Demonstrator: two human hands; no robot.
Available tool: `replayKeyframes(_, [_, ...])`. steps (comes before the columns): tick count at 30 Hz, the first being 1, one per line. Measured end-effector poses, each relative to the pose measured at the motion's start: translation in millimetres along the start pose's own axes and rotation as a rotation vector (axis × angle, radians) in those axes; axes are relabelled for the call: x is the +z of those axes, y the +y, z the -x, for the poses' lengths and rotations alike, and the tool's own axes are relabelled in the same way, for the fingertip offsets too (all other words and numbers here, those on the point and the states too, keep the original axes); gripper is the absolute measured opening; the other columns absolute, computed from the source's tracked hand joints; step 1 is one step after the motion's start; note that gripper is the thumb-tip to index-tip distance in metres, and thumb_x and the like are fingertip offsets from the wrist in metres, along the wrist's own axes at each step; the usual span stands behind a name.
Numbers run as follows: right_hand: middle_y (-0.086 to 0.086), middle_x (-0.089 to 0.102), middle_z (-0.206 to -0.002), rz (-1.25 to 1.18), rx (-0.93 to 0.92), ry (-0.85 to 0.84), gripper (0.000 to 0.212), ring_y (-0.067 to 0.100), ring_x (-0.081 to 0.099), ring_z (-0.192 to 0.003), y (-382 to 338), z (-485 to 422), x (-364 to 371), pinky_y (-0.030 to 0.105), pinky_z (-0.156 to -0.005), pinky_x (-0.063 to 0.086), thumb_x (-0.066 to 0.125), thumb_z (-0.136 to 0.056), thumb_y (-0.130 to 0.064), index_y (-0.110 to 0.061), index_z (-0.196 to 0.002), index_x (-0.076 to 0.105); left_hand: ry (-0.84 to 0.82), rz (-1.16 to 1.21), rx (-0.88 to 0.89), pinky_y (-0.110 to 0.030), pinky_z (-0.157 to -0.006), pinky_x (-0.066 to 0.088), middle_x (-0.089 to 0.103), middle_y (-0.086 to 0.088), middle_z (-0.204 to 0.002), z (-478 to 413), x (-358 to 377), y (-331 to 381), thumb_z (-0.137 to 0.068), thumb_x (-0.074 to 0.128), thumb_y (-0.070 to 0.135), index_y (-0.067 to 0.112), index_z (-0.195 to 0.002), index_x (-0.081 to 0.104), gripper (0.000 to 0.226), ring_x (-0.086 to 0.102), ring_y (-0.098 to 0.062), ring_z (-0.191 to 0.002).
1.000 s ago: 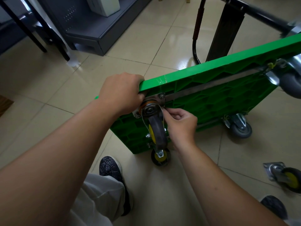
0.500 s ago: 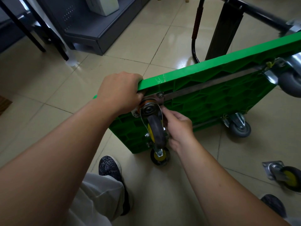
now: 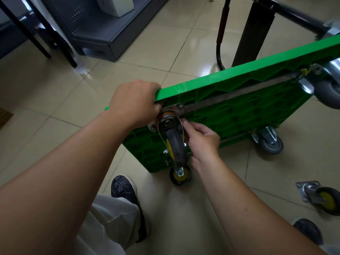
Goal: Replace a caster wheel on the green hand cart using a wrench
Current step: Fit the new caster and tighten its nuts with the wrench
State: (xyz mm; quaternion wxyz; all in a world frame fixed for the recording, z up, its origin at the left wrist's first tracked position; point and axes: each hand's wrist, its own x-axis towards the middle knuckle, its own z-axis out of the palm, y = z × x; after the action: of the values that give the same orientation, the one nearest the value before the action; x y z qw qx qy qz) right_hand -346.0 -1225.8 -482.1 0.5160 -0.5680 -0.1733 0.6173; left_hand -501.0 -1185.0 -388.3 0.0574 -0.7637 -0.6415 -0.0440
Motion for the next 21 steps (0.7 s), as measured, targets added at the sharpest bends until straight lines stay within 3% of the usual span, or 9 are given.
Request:
replayKeyframes(5, [0.002, 0.076, -0.072, 0.157, -0.159, 0.010, 0.009, 0.010, 0.073, -0.067, 1.6, 0.7, -1.2, 0.019, -0.064, 0.056, 0.082, -0.081, -0.012, -0.009, -0.082, 0.074, -0.004, 0.002, -0.006, -0.036, -0.065, 0.036, 0.050, -0.002, -0.078, -0.2, 0.4, 0.5, -0.096, 0.057, 0.038, 0.023, -0.101, 0.063, 0.017, 0.047, -0.030, -0.074])
replayKeyframes(12, [-0.009, 0.069, -0.058, 0.236, -0.131, 0.041, 0.019, 0.000, 0.062, -0.051, 0.6, -2.1, -0.2, 0.014, -0.051, 0.047, 0.078, -0.086, -0.021, -0.013, -0.071, 0.071, -0.014, -0.002, 0.002, -0.038, -0.067, 0.041, 0.053, -0.004, -0.080, -0.7, 0.7, -0.3, -0.095, 0.056, 0.038, 0.022, -0.101, 0.063, 0.018, 0.057, -0.036, -0.079])
replayKeyframes(21, [0.002, 0.074, -0.074, 0.135, -0.021, 0.045, 0.014, 0.008, 0.066, -0.062, -2.3, -2.3, 1.7, 0.024, -0.065, 0.056, 0.077, -0.087, -0.018, -0.005, -0.091, 0.072, -0.015, -0.009, -0.002, -0.037, -0.067, 0.041, 0.053, -0.004, -0.080, 0.3, 0.8, 0.1, -0.095, 0.056, 0.038, 0.022, -0.104, 0.064, 0.019, 0.060, -0.037, -0.084])
